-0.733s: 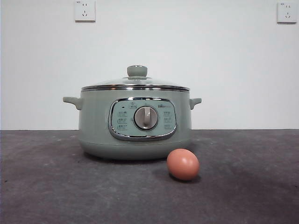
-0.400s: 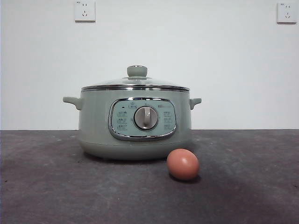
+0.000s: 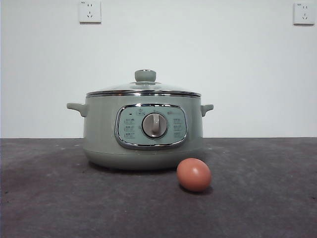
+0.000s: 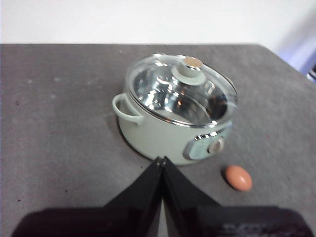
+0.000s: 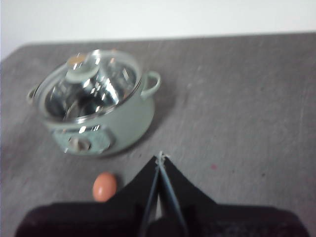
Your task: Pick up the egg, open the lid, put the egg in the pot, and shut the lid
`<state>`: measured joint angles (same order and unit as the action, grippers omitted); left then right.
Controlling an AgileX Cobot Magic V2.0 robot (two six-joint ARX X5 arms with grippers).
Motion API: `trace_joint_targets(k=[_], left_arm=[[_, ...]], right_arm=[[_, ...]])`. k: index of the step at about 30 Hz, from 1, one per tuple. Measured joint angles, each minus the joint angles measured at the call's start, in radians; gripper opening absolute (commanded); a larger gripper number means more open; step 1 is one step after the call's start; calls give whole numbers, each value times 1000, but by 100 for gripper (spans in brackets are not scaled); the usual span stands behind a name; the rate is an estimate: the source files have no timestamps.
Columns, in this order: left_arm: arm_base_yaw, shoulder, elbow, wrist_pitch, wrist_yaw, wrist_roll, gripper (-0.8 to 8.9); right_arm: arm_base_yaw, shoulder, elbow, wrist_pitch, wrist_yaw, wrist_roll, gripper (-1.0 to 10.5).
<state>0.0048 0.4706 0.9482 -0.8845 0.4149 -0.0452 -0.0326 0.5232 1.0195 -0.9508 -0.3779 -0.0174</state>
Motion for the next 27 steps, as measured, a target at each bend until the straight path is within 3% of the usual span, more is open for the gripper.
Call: trace_joint_targets(k=[6,16,18,21,22,24,27], left_arm=[[-25,34,60,-40,7,36,-7],[-41,36,60,-45,8,38,26],[-41,38,60,-46,8,38,220],[-41,46,65,-47,8,38,666],[-41,50,70,-47,8,38,721],[-41,58,85,-47,8,38,729],[-41,67,103,-47,8,38,728]], right_arm=[[0,26,57,-49,-58,-37,-12],[0,26,59,-74,-60,-54,8],[0,27,59,-74,-63,-55,90],[0,27,59,-73,-65,-55,408],[0,27,59,-73,-65,-55,513],[0,28,59,-73,-65,-55,682],[0,28,59,-73,-65,-55,697]])
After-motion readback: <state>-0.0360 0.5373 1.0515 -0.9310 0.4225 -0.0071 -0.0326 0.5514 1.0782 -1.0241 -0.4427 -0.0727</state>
